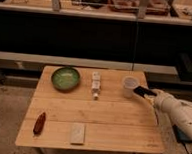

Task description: Place the eraser in the ceramic cup

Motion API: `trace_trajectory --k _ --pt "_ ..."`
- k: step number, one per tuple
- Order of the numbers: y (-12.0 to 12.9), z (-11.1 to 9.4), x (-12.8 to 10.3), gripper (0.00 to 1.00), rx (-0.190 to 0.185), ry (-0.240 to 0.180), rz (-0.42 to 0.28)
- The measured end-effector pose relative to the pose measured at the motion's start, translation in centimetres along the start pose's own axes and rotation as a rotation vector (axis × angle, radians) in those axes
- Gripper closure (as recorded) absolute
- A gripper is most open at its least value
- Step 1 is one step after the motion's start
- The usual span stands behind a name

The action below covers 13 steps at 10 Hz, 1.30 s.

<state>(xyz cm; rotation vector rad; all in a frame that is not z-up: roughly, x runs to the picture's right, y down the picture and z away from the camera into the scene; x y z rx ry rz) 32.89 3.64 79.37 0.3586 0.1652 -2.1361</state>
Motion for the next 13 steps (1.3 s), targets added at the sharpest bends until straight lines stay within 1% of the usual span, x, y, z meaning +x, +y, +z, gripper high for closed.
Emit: trace_trajectory --k 2,4,7,9,11,13 --pt "1.0 0.4 2.0 1.0 -0.023 0.023 -0.004" --pt "2.1 0.6 3.2 1.0 -0.05 0.035 -0.013" --pt "3.1 0.4 2.8 1.0 -0.083 0.024 -0.013" --pt "3.6 0.0 3.1 1.0 -0.101 0.027 -0.01" --pt "3.7 -0.1 4.2 1.0 -0.111 0.043 -0.011" --pt "3.2 0.2 5.7 1.0 -0.109 0.061 -0.018"
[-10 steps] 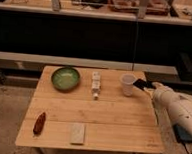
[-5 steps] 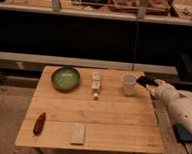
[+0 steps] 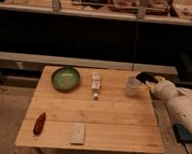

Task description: Place the eraser in the ceramic cup

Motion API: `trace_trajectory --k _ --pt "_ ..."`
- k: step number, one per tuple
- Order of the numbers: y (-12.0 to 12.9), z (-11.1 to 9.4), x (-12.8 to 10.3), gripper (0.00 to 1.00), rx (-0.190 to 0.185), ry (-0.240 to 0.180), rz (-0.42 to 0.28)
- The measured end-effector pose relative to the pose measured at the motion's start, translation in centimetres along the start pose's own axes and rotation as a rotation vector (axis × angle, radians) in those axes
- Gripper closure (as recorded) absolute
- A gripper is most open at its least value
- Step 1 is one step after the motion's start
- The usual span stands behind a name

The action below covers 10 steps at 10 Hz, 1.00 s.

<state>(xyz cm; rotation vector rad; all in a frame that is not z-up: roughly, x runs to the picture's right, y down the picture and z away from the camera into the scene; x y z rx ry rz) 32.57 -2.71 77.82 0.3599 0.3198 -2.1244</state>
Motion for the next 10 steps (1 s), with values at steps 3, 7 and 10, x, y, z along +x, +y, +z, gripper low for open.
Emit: trace_trajectory --k 3,7,10 --pt "-1.9 1.5 1.6 1.0 0.031 0.034 0.018" --pt "-3.5 3.1 1.9 1.0 0.063 0.061 0.06" --pt "-3.5 3.3 1.6 0.87 0.071 0.074 0.096"
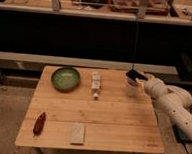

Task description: Place the eraser in the ceramic cup

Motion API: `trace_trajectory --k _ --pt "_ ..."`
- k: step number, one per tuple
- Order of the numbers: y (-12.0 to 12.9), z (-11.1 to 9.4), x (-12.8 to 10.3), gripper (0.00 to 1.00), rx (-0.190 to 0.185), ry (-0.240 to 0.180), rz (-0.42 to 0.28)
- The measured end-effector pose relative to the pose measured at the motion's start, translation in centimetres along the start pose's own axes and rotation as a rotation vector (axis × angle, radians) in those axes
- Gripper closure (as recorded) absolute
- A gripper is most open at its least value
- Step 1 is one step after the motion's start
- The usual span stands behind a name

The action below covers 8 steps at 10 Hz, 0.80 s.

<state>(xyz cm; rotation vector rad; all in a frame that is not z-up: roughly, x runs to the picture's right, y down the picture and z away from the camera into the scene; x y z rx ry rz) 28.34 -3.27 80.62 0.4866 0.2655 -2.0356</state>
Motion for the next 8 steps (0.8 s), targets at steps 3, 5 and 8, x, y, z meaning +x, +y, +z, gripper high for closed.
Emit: trace_trajectory --k 3,5,8 --pt "-0.06 0.06 -0.25 0.57 0.008 0.016 0.032" --pt "-0.12 0.23 -0.32 0.35 0.014 0.023 0.041" --pt "0.07 0.35 -0.51 0.2 0.014 0.021 0.037"
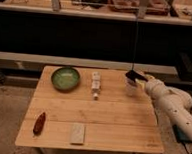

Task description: Place the eraser in the ceramic cup

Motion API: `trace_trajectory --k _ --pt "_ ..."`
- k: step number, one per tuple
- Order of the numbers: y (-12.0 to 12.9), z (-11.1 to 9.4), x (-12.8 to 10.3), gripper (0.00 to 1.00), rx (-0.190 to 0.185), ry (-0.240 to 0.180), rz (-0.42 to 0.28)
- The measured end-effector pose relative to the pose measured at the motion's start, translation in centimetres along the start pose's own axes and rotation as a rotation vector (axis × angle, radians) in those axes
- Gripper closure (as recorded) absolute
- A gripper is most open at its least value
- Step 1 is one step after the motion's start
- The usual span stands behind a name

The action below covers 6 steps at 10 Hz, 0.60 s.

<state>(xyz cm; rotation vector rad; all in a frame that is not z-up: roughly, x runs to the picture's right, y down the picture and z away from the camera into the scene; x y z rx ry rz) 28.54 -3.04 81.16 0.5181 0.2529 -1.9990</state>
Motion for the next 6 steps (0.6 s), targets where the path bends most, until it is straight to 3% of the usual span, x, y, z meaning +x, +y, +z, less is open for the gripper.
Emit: trace_trajectory --k 6 --pt "0.16 0.05 -0.1 0.2 0.0 0.003 0.002"
